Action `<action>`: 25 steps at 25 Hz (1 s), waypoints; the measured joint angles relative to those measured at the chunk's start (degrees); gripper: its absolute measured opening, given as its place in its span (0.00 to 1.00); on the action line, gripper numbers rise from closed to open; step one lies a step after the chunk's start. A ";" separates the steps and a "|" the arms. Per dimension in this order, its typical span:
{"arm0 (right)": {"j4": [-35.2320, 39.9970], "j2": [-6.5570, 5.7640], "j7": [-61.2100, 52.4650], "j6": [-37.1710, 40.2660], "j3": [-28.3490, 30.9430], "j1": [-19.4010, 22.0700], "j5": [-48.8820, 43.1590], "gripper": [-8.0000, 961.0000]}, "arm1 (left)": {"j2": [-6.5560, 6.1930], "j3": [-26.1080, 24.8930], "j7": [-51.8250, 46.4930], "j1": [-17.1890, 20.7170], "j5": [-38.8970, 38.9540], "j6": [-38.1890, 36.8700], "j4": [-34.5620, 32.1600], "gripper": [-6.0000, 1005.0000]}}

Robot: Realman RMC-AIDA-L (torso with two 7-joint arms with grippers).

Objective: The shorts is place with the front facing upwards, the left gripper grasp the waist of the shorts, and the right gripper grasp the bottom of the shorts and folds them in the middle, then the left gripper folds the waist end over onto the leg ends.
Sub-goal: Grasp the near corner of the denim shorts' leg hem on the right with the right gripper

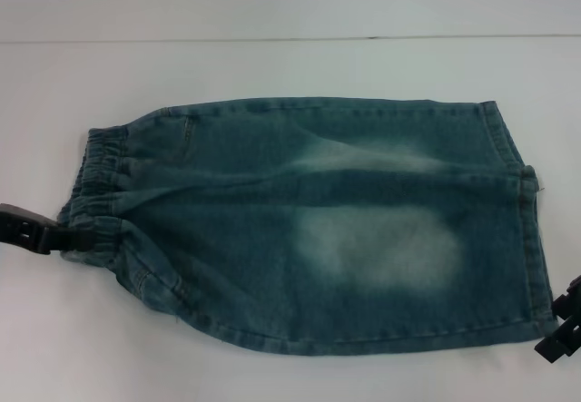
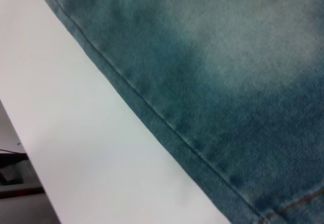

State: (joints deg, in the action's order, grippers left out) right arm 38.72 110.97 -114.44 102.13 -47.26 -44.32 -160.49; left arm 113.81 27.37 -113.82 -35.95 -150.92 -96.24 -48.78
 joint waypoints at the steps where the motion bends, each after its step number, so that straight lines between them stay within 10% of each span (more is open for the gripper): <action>1: -0.42 -0.02 -0.09 -0.31 -0.06 -0.13 0.00 0.99 | 0.00 -0.03 0.00 -0.03 0.01 0.00 0.00 0.04; 25: -1.71 0.93 -0.31 -2.96 -0.37 -1.26 2.52 0.99 | 0.08 0.15 0.09 -0.09 0.01 0.18 0.01 0.05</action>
State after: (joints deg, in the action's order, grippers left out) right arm 37.01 111.91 -114.76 99.18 -47.63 -45.59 -157.98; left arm 113.89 27.52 -113.73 -36.04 -150.91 -96.06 -48.78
